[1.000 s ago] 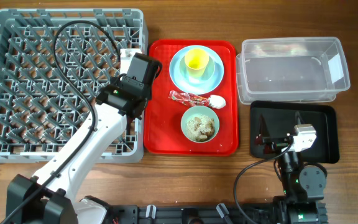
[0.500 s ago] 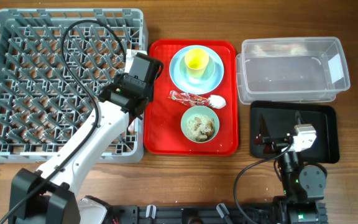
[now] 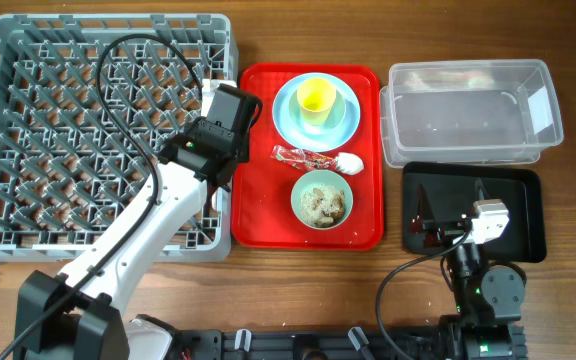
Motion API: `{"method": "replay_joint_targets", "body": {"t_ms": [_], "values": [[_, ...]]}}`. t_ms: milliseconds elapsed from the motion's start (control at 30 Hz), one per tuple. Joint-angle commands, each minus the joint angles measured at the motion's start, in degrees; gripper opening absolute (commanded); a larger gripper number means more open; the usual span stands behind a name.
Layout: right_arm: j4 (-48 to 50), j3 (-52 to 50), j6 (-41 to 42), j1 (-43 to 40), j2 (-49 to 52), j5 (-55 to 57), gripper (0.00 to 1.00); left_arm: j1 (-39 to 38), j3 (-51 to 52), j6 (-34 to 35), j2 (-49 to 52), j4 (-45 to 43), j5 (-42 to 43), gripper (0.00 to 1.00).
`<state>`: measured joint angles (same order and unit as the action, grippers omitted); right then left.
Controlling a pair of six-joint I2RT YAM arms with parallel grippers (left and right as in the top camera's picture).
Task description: Sort waste into correct bins and load items into the dishwasher rack
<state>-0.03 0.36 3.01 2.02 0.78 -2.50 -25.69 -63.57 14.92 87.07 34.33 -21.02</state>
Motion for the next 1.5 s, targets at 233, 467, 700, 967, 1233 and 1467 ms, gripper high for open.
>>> {"method": "replay_joint_targets", "body": {"t_ms": [233, 467, 700, 967, 1233, 1467], "values": [[0.17, -0.07, 0.39, -0.28, -0.24, 0.52, 1.00, -2.67, 0.48, 1.05, 0.15, -1.11, 28.04, 0.04], [0.17, -0.07, 0.39, -0.28, -0.24, 0.55, 1.00, -5.90, 0.57, 8.09, 1.25, -5.11, 28.04, 0.14], [0.17, -0.07, 0.42, -0.28, -0.24, 0.52, 1.00, -6.08, 0.57, 8.07, 2.73, -11.74, 21.51, 0.29], [0.17, -0.07, 0.39, -0.28, -0.24, 0.52, 1.00, -6.08, 0.57, 8.04, 5.51, -11.74, 20.48, 0.45], [0.17, -0.07, 0.39, -0.28, -0.24, 0.52, 1.00, -6.08, 0.57, 8.04, 5.51, -12.33, 20.48, 0.47], [0.17, -0.07, 0.39, -0.28, -0.24, 0.52, 1.00, -6.08, 0.57, 8.07, 5.51, -13.14, 20.50, 1.00]]}}
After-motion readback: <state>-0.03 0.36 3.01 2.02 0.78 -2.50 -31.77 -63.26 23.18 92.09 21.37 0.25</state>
